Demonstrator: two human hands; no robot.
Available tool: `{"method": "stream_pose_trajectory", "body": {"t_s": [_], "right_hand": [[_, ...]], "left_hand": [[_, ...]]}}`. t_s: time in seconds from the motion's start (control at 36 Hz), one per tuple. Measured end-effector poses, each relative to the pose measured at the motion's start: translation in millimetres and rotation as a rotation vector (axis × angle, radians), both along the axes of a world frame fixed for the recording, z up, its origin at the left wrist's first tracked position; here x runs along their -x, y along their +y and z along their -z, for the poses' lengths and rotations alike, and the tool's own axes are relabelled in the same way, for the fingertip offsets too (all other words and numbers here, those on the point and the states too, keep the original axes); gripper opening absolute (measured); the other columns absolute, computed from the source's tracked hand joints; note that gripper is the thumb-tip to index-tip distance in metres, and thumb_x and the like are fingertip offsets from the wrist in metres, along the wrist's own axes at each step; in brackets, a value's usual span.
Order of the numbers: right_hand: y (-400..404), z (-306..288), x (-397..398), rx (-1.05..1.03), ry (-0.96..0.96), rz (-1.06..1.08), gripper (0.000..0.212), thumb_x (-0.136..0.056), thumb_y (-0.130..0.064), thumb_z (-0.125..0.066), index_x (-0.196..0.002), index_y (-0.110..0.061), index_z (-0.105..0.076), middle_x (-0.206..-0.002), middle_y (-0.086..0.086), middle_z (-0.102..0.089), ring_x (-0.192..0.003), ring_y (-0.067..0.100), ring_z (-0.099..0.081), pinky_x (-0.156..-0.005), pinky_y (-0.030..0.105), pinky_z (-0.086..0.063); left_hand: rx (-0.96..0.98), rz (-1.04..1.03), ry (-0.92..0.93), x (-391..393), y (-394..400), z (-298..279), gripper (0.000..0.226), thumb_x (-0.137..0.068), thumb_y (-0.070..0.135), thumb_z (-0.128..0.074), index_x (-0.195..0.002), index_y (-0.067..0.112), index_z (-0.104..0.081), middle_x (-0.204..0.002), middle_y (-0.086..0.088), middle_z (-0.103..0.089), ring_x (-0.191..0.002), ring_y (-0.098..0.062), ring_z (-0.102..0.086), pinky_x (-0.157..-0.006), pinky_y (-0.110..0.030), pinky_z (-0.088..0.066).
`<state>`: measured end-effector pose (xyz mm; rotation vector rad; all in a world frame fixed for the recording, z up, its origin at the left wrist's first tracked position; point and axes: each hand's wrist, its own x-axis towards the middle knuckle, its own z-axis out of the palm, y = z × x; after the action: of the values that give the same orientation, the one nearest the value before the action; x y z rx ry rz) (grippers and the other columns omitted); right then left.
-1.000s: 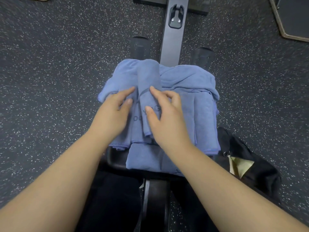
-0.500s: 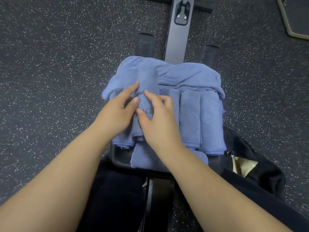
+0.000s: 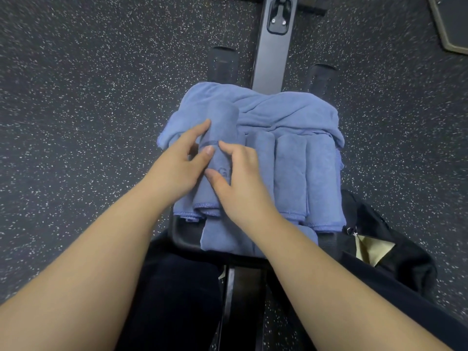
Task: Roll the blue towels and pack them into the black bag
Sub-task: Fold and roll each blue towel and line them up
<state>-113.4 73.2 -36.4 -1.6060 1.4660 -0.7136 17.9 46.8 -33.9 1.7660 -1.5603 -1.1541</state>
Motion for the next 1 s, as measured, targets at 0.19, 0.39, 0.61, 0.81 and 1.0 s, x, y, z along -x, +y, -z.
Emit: {"method": "stream_pose_trajectory", "body": {"t_s": [0.19,0.39,0.61,0.81,1.0], "right_hand": [[1.3,0.9,0.1,0.009,0.035,-0.012,0.041,-0.099,-0.011,-0.044,-0.14,-0.013,-0.042,-0.14,0.006,-0.041,-0.123,0.006,-0.035,-0.096,0.007,-0.022],[-3.8,-7.3,6.4,-0.03,-0.009,0.074,0.039,-0.096,-0.004,-0.043,-0.131,-0.018,-0.054,-0.13,0.001,-0.055,-0.12,0.011,-0.049,-0.098,0.015,-0.033],[-7.0,0.8,8.1,-0.015,-0.032,0.091,0.035,-0.091,-0.004,-0.052,-0.123,-0.017,-0.056,-0.123,0.0,-0.059,-0.112,0.014,-0.055,-0.1,0.035,-0.042],[-20.2,-2.5,10.3,0.157,0.113,-0.039,0.048,-0.094,-0.001,-0.042,-0.141,-0.007,-0.043,-0.154,0.004,-0.031,-0.141,0.014,-0.025,-0.114,0.017,-0.014],[-40.2,-0.9,26.7,0.101,0.176,-0.117,0.043,-0.099,-0.003,-0.038,-0.142,-0.009,-0.043,-0.154,0.001,-0.031,-0.144,0.012,-0.022,-0.106,0.005,-0.007]], "left_hand": [[-0.046,-0.004,0.029,3.6,1.2,2.2,0.058,-0.095,0.036,-0.055,-0.146,0.039,-0.029,-0.139,0.0,-0.049,-0.129,-0.018,-0.045,-0.112,-0.039,-0.032],[-0.071,-0.029,0.062,4.4,-0.6,5.8,0.072,-0.064,0.06,-0.059,-0.128,0.064,-0.026,-0.134,-0.001,-0.053,-0.128,-0.027,-0.047,-0.108,-0.046,-0.037],[-0.041,-0.008,-0.033,5.9,-3.3,8.7,0.084,-0.062,0.058,-0.056,-0.14,0.056,-0.023,-0.142,-0.006,-0.041,-0.135,-0.028,-0.032,-0.114,-0.042,-0.027],[-0.005,0.02,-0.149,20.7,0.7,11.5,0.075,-0.082,0.053,-0.053,-0.135,0.061,0.0,-0.147,-0.007,-0.021,-0.136,-0.025,-0.021,-0.11,-0.033,-0.015],[-0.007,0.077,-0.192,21.6,-2.5,18.4,0.08,-0.093,0.037,-0.055,-0.129,0.056,0.013,-0.159,-0.017,-0.003,-0.148,-0.02,0.004,-0.116,-0.044,-0.008]]}}
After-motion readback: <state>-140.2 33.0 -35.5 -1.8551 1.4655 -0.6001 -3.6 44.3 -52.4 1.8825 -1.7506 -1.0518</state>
